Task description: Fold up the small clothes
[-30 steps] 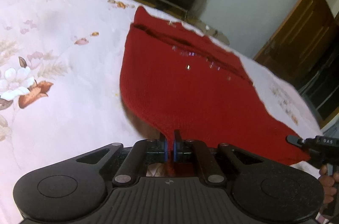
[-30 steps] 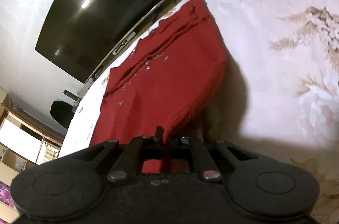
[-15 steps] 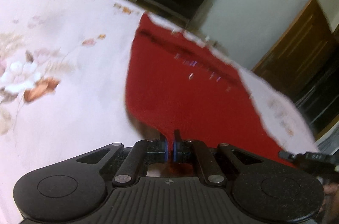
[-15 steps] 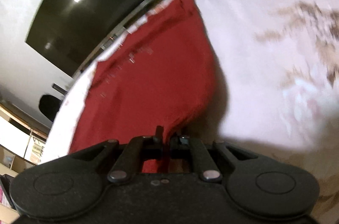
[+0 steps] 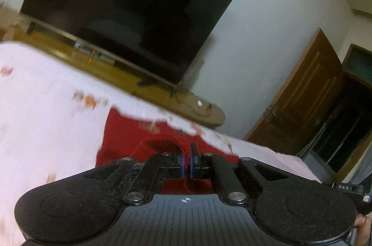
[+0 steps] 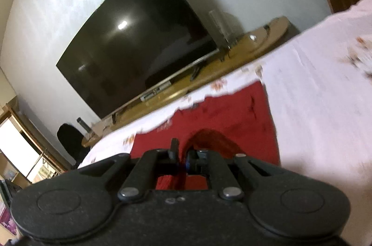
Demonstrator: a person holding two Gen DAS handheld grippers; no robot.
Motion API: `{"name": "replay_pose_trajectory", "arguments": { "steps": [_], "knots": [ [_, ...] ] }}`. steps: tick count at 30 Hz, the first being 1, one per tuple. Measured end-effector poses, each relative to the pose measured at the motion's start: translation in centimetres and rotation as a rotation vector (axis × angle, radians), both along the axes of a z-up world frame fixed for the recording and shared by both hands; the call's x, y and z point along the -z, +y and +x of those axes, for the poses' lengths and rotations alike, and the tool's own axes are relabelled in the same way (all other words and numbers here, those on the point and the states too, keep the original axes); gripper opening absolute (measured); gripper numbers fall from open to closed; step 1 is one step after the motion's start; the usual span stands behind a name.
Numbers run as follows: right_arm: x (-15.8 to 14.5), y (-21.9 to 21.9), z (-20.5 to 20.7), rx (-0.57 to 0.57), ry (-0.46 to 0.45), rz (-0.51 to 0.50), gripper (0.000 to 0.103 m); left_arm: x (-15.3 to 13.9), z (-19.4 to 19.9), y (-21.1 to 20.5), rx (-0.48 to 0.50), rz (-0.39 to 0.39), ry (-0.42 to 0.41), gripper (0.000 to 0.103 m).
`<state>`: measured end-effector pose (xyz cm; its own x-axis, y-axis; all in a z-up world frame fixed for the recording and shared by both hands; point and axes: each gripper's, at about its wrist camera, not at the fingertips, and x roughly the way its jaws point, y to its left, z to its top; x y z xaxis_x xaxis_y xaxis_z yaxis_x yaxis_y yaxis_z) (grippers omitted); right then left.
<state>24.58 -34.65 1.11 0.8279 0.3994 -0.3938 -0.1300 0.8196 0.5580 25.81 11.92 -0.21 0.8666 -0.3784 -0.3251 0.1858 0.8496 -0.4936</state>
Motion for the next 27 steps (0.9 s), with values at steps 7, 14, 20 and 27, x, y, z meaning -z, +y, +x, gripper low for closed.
{"name": "replay_pose_trajectory", "arguments": {
  "steps": [7,14,20,27],
  "knots": [
    [2.6,-2.3,14.0,-0.005,0.059,0.068,0.005,1.5,14.3,-1.3,0.003,0.086,0.070,0.004],
    [10.2,-4.5,24.1,0.094,0.152,0.148,0.037,8.5,24.3,-2.0,-0.075,0.129,0.224,0.006],
    [10.3,-4.8,23.7,0.077,0.058,0.038,0.049,8.0,23.8,-1.1,-0.078,0.144,0.117,0.059],
    [10.3,1.1,27.1,-0.067,0.131,-0.333,0.047,9.3,26.9,-4.9,0.054,0.396,0.244,0.058]
  ]
}}
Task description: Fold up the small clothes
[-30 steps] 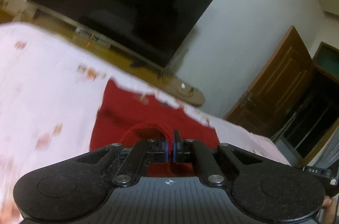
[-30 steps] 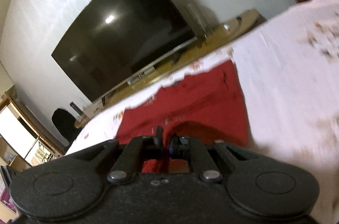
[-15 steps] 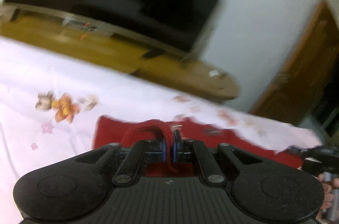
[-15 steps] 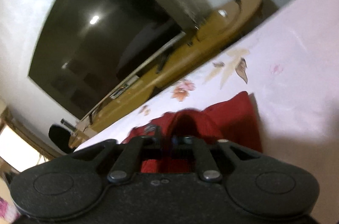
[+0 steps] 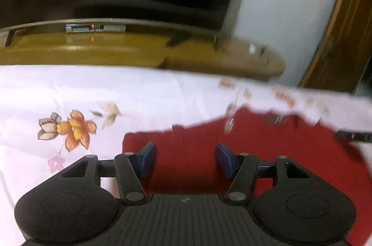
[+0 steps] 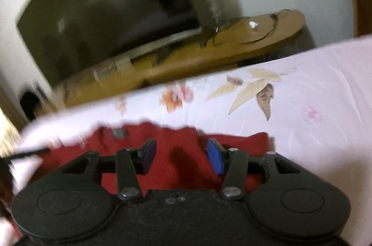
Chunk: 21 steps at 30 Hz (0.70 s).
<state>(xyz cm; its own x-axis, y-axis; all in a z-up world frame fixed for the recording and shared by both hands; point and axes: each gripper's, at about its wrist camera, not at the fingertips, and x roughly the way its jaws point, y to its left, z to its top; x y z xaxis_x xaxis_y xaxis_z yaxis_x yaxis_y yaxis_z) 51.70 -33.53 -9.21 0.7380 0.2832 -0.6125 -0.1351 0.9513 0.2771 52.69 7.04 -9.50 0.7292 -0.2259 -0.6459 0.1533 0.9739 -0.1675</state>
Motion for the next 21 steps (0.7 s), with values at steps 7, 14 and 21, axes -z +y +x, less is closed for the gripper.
{"name": "replay_pose_trajectory", "arguments": {
  "steps": [7,14,21],
  "knots": [
    [1.2,3.3,-1.0,-0.027,-0.088,-0.260,0.016,-0.2,-1.6,-1.1,-0.033,0.067,-0.112,0.006],
    [-0.7,3.9,-3.6,-0.012,-0.273,-0.324,0.009,-3.3,-3.0,-1.6,-0.033,0.044,-0.276,0.006],
    [-0.9,1.6,-3.2,0.143,-0.270,-0.293,0.008,-1.9,1.9,-3.5,-0.015,0.128,-0.196,0.006]
  ]
}}
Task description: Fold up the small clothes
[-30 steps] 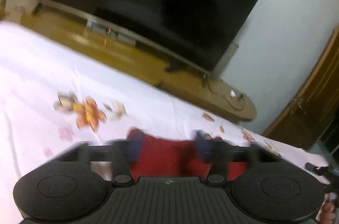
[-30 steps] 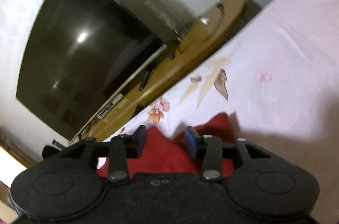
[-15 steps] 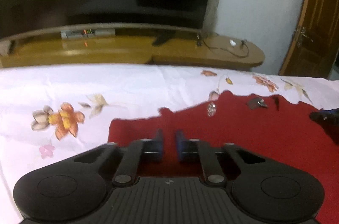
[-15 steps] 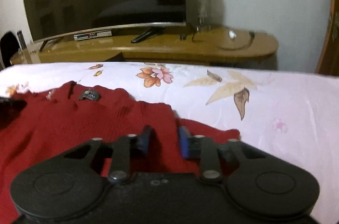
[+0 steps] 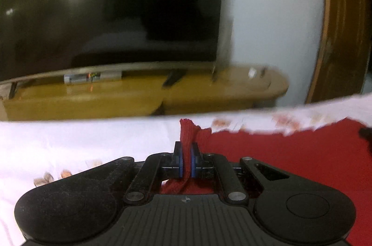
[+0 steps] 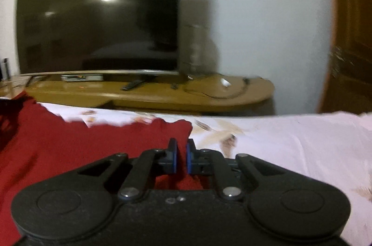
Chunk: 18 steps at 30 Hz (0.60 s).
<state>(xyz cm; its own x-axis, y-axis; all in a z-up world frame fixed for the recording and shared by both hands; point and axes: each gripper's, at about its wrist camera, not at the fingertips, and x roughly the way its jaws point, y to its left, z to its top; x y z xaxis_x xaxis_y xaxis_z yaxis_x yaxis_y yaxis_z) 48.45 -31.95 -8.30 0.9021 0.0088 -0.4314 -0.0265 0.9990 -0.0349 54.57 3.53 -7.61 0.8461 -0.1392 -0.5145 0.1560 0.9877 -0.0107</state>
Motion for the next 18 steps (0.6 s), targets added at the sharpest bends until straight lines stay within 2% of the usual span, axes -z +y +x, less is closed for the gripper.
{"name": "replay_pose_trajectory", "arguments": {
  "steps": [2,4,6,7,8,9,10,11,13,14,15,17,18],
  "knots": [
    [1.4,-0.7,1.4,0.039,0.079,0.009,0.008,2.4,1.2,-0.2,-0.013,0.017,0.101,0.006],
    [2.9,-1.2,3.1,0.061,0.183,0.029,0.009,2.0,1.6,0.0,-0.029,0.007,0.104,0.006],
    [2.8,-1.4,3.5,0.078,0.177,0.043,0.011,2.3,1.7,0.4,-0.040,-0.004,0.132,0.007],
    [2.9,-1.4,3.6,0.074,0.183,0.047,0.013,2.2,1.8,0.9,-0.049,-0.032,0.138,0.019],
    [2.8,-1.5,3.5,0.069,0.184,0.053,0.015,2.0,1.6,1.6,-0.075,-0.056,0.138,0.045],
    [2.6,-1.7,3.3,0.070,0.181,0.064,0.022,1.5,0.9,2.5,-0.123,-0.071,0.122,0.054],
    [2.1,-2.0,2.8,0.075,0.162,0.078,0.025,0.9,-0.1,3.2,-0.153,-0.090,0.086,0.056],
    [1.4,-2.2,1.9,0.070,0.131,0.085,0.028,0.1,-1.5,3.8,-0.142,-0.123,0.040,0.056],
    [-0.1,-1.7,0.0,-0.007,0.070,0.087,0.028,-1.3,-3.9,3.5,-0.096,-0.179,-0.017,0.056],
    [-0.7,-0.9,-0.7,-0.064,0.054,0.092,0.035,-1.7,-4.3,2.3,-0.039,-0.174,-0.024,0.056],
    [-1.0,0.2,-1.0,-0.127,0.059,0.098,0.047,-1.9,-4.5,0.1,0.034,-0.137,-0.027,0.056],
    [-0.8,3.6,-0.4,-0.239,0.092,0.073,0.057,-1.7,-4.6,-4.5,0.158,-0.050,-0.022,0.056],
    [-0.4,5.4,0.1,-0.263,0.105,0.045,0.058,-1.3,-4.5,-6.1,0.199,-0.018,-0.006,0.056]
  ]
}}
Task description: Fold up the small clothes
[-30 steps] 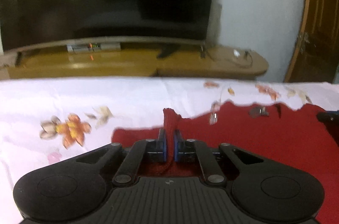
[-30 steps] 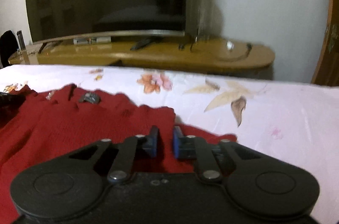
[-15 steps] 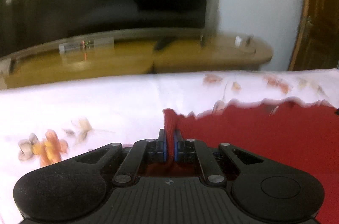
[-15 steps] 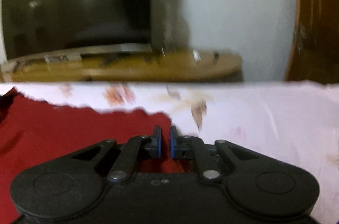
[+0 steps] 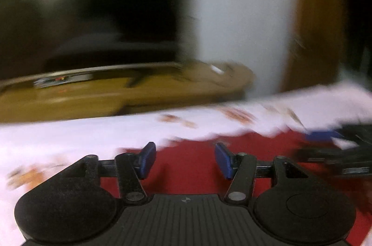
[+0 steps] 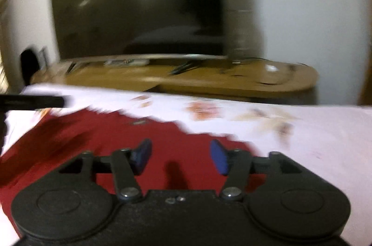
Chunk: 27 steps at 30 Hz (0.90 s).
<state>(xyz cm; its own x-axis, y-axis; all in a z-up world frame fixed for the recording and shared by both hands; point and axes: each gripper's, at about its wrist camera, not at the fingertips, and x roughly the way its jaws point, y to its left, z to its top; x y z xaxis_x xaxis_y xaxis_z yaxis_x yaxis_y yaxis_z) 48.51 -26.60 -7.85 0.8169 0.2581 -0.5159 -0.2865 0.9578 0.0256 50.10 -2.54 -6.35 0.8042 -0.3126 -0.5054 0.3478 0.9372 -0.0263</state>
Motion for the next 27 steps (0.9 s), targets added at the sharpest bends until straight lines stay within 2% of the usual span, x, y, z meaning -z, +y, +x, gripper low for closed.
{"name": "replay_pose_trajectory", "arguments": {
  "steps": [2,3,4,5,6,8,10,11,12,13,15,17,20,22,23,25,27],
  "knots": [
    [1.1,2.6,1.4,-0.010,0.049,-0.046,0.058,1.6,0.6,-1.9,0.019,0.057,0.052,0.056],
    [1.9,3.0,2.1,0.006,0.083,-0.066,0.059,2.7,0.9,-1.9,0.018,0.072,0.097,0.056],
    [2.8,2.7,2.6,0.024,0.114,-0.067,0.061,3.7,0.8,-1.1,0.018,0.071,0.104,0.058],
    [3.0,1.9,2.3,0.020,0.105,-0.038,0.064,4.0,0.2,0.3,0.009,0.047,0.079,0.066],
    [3.0,1.1,2.0,0.015,0.099,-0.038,0.066,3.8,0.3,1.6,-0.017,0.049,0.084,0.068],
    [2.7,-1.1,0.9,0.022,0.070,-0.112,0.073,3.7,0.0,4.8,-0.063,0.055,0.078,0.070],
    [2.6,-4.7,0.4,0.085,0.089,-0.127,0.072,3.8,-0.1,8.1,-0.117,0.057,0.097,0.070],
    [2.7,-7.0,0.2,0.099,0.108,-0.094,0.074,3.8,0.0,9.2,-0.133,0.041,0.107,0.070],
    [2.9,-8.5,-0.1,0.133,0.114,-0.075,0.083,3.8,0.1,10.3,-0.152,0.015,0.128,0.070],
    [3.2,-10.3,-0.3,0.159,0.134,-0.019,0.083,3.9,0.3,10.7,-0.155,-0.009,0.135,0.070],
    [3.7,-11.4,-0.8,0.167,0.154,0.071,0.083,4.1,0.5,9.7,-0.160,0.035,0.125,0.070],
    [3.8,-10.9,-0.8,0.193,0.145,0.070,0.086,4.2,0.3,8.9,-0.163,0.083,0.110,0.070],
    [3.7,-10.7,-0.7,0.234,0.149,0.095,0.084,3.5,-0.5,8.9,-0.186,0.079,0.092,0.070],
    [2.3,-10.2,-2.0,0.267,0.094,0.085,0.082,2.1,-1.8,8.8,-0.214,0.109,0.023,0.070],
    [1.5,-10.2,-2.8,0.258,0.055,0.071,0.080,1.3,-2.6,8.9,-0.196,0.104,-0.009,0.070],
    [-0.1,-8.7,-4.3,0.178,-0.005,0.076,0.081,0.0,-4.2,8.0,-0.116,0.044,-0.028,0.070],
    [-0.7,-6.2,-4.2,0.064,0.000,0.062,0.081,-0.4,-5.4,5.9,-0.016,0.030,-0.040,0.070]
  ]
}}
